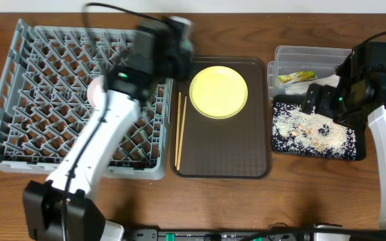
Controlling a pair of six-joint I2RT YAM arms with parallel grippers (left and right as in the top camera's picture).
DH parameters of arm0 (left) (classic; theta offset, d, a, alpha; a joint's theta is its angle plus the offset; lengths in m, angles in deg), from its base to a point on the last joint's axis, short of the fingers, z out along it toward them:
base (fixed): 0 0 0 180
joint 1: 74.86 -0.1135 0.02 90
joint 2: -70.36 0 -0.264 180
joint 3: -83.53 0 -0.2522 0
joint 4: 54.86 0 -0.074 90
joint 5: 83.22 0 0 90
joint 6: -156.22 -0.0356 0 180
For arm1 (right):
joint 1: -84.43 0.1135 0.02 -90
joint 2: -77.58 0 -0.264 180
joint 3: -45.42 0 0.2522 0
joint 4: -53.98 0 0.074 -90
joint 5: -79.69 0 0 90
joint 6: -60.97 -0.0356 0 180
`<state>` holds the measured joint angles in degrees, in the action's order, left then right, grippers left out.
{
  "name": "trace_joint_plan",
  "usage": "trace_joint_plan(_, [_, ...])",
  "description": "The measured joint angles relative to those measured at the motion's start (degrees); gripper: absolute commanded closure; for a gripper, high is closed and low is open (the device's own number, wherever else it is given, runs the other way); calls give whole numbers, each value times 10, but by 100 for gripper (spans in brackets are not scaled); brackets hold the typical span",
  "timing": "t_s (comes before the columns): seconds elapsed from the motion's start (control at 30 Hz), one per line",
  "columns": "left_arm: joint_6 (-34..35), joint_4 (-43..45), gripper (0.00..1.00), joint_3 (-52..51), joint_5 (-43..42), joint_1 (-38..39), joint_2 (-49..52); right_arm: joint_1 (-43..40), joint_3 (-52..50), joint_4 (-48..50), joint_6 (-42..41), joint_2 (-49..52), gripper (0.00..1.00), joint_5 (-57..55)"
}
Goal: Sort waste into correct bins and load items into the dishwasher
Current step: 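Carry the blue bowl with the left gripper and set it in the rack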
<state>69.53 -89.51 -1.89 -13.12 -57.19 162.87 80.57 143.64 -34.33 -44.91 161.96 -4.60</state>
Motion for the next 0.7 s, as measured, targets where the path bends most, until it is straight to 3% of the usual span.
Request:
trace_joint_plan(0.2, [45, 59, 92, 0, -210, -128, 8, 0, 0, 0, 0, 0, 1, 0])
trace_joint_plan(0.3, [74, 89, 92, 0, -276, -164, 22, 0, 0, 0, 0, 0, 1, 0])
trace_joint_plan(0.43, [119, 126, 92, 0, -337, -198, 55, 0, 0, 0, 0, 0, 1, 0])
trace_joint_plan(0.7, [287, 245, 93, 0, -414, -242, 150, 0, 0, -4, 0, 0, 1, 0])
